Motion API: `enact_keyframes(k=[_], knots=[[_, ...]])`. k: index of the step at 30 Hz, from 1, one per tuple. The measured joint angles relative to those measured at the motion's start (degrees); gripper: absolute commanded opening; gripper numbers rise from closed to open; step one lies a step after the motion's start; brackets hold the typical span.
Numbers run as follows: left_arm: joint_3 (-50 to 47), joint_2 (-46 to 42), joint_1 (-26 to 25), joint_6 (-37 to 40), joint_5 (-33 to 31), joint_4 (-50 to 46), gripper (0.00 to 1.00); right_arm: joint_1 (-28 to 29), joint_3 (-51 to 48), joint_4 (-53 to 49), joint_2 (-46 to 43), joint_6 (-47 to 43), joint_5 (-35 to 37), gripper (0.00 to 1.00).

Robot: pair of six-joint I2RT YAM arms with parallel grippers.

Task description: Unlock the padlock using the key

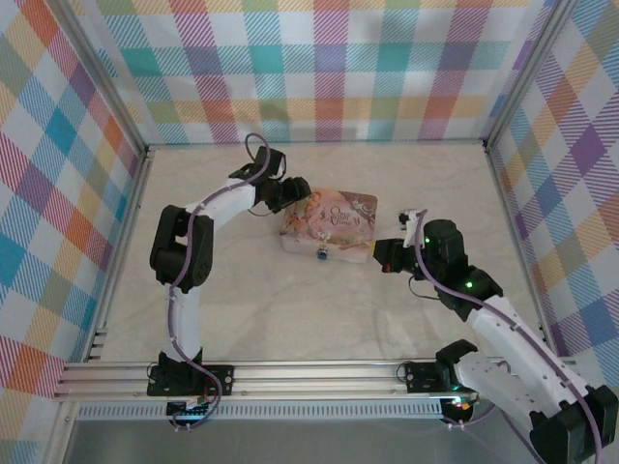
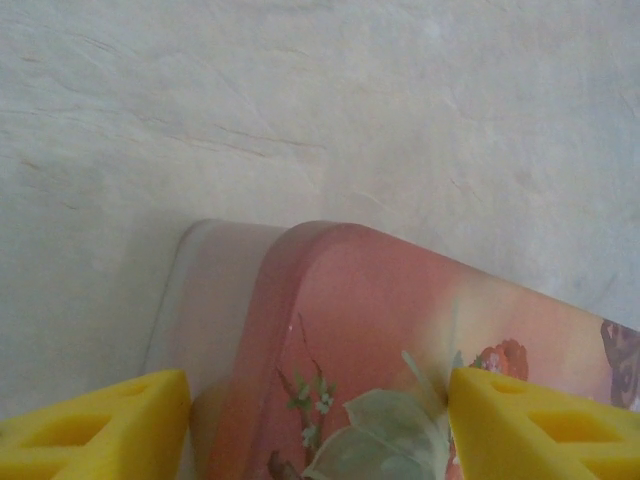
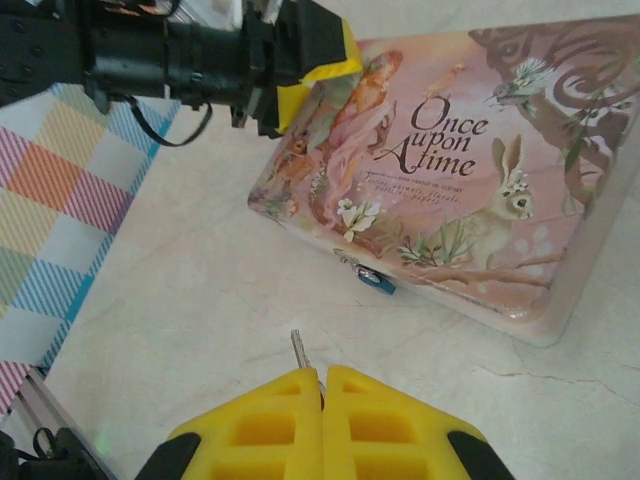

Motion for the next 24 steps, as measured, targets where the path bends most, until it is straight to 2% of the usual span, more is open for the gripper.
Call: enact_keyframes(k=[5, 11, 13, 15, 20, 24], knots=[[-0.42, 0.02, -1.73, 2.69, 2.08, 0.24, 0.71, -0.17, 3.08, 0.09, 7.65, -2.45, 1.46, 0.00], [-6.47, -4.44, -2.10, 3.37, 1.84, 1.73, 0.87, -2.32, 11.37, 2.23, 19.15, -5.42, 2.93, 0.00], [-10.16, -8.61, -2.10, 3.28, 1.53, 2.12, 0.91, -3.69, 14.34, 3.08, 23.08, -6.10, 3.34, 0.00], [-13.97, -13.44, -2.12, 2.91, 1.46, 3.45, 1.00, -4.85, 17.46, 3.69, 26.93, -6.86, 3.65, 0.00], [-24.30, -26.64, -2.47, 2.69, 0.83, 9.29, 1.00, -6.93, 25.03, 4.79, 36.22, -8.72, 4.44, 0.00], [-36.24, -36.83, -4.70, 3.50, -0.22, 17.35, 1.00, -8.20, 30.27, 4.79, 42.64, -10.05, 5.22, 0.00]])
